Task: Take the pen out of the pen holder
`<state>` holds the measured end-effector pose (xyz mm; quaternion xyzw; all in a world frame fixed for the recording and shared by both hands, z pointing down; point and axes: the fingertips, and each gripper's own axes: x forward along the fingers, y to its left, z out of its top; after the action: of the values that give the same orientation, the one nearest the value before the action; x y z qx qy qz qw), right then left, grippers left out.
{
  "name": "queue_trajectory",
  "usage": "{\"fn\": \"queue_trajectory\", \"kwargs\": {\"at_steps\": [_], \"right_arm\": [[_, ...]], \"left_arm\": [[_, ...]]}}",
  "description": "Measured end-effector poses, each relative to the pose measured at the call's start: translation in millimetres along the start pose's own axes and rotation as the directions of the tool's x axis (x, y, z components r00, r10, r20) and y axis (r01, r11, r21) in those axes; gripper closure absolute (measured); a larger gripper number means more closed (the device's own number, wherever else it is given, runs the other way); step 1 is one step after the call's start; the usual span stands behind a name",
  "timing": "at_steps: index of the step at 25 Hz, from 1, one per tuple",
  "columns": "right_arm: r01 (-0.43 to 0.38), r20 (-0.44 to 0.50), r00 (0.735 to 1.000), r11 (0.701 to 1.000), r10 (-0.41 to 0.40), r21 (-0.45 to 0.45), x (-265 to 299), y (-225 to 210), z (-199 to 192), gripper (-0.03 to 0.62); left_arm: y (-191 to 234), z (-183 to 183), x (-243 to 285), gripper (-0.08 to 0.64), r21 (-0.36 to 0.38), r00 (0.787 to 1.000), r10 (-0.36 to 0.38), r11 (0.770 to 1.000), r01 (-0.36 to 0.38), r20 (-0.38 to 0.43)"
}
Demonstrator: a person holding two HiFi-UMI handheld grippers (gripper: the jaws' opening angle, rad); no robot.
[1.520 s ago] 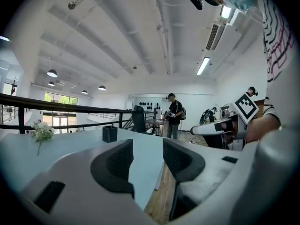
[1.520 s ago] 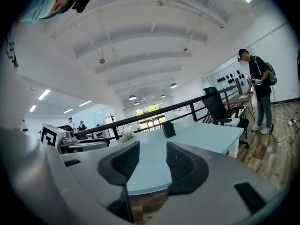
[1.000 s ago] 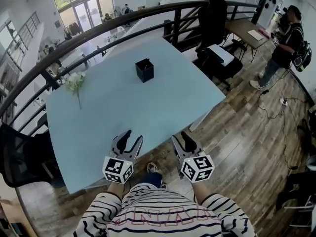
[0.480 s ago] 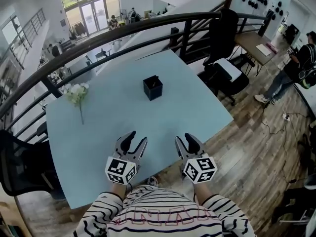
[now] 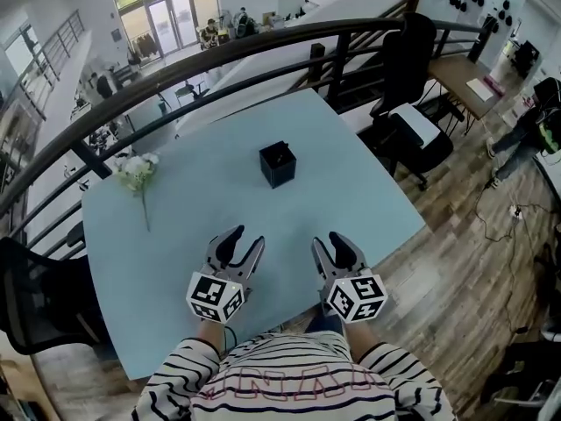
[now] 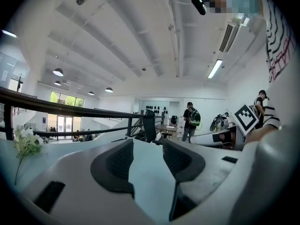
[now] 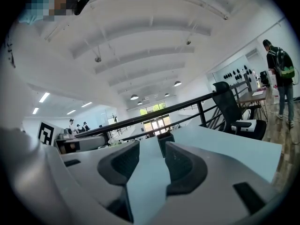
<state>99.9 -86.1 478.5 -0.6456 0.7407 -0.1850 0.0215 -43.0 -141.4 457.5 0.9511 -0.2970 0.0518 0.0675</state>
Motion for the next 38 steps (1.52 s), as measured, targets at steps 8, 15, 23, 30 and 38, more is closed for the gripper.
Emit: {"fn": "queue_trajectory", "kwargs": {"at_steps": [8,15,23,30,38], "right_arm": [[-0.093,-0.058,0.994,0.995,0.091,-0.023,55,-35,8,0.417],[-0.185,-0.115,0.977,0.982,0.182,-0.020,103,-69,22,0.417],[-0.237,-0.145,0.961,0.972,0.234,0.001,145,-105,29,0.417],[-0.271,-0.166,0.949,0.963,0.269,0.012,170,-127,27,0.417],[-0.298,-0.180,0.937,0.954,0.300,0.034,185,-148,25,0.417]], "left_arm": [[29,12,58,0.385,-0.011,0.996,0.085,0.996,-0.085,0.015],[49,19,118,0.385,-0.019,0.989,0.149,0.989,-0.149,0.000],[73,15,185,0.385,-0.007,0.982,0.187,0.982,-0.187,-0.031],[89,0,231,0.385,0.001,0.977,0.200,0.980,-0.200,-0.070],[100,-9,278,0.385,0.046,0.971,0.200,0.980,-0.195,-0.134]]}}
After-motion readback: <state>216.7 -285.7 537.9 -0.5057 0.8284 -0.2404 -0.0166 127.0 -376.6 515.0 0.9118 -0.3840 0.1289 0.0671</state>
